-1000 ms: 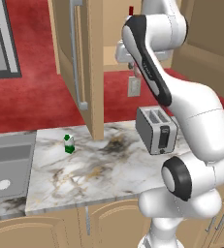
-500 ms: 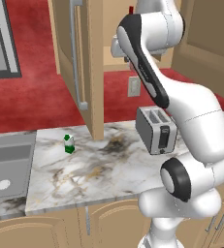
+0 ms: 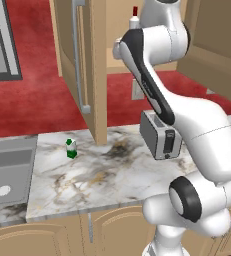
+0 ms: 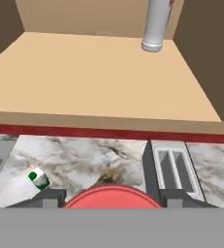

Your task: Pick the jam and yogurt from the counter and place them in the cabinets closest to them.

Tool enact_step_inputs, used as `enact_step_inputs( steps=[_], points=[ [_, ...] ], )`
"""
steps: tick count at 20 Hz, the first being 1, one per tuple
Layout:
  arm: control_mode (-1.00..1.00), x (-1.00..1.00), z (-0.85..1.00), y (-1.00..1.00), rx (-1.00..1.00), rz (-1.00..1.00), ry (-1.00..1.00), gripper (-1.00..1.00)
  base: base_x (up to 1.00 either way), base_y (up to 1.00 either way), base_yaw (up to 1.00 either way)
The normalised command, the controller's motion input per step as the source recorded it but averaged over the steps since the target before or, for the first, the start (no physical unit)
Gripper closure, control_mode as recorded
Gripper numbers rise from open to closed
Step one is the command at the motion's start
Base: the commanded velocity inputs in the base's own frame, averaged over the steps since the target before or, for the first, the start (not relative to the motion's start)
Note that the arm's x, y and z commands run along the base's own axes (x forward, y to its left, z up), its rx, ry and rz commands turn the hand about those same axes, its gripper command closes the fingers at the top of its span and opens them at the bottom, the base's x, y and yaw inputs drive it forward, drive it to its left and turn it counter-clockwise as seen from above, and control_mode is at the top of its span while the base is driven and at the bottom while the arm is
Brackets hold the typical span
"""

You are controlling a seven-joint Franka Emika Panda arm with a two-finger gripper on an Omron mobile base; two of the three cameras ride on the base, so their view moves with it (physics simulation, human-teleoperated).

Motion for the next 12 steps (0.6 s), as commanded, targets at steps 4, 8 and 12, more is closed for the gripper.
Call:
enact_step_inputs(
  steps=[4, 8, 12],
  points=[
    [-1.00, 0.12, 0.05, 0.07, 0.00, 0.00, -0.10, 1.00, 0.00, 0.00, 0.00],
    [-1.00, 0.25, 0.10, 0.06, 0.00, 0.00, 0.00, 1.00, 0.00, 0.00, 0.00],
    [-1.00, 0.35, 0.13, 0.06, 0.00, 0.00, 0.00, 1.00, 0.00, 0.00, 0.00]
  ],
)
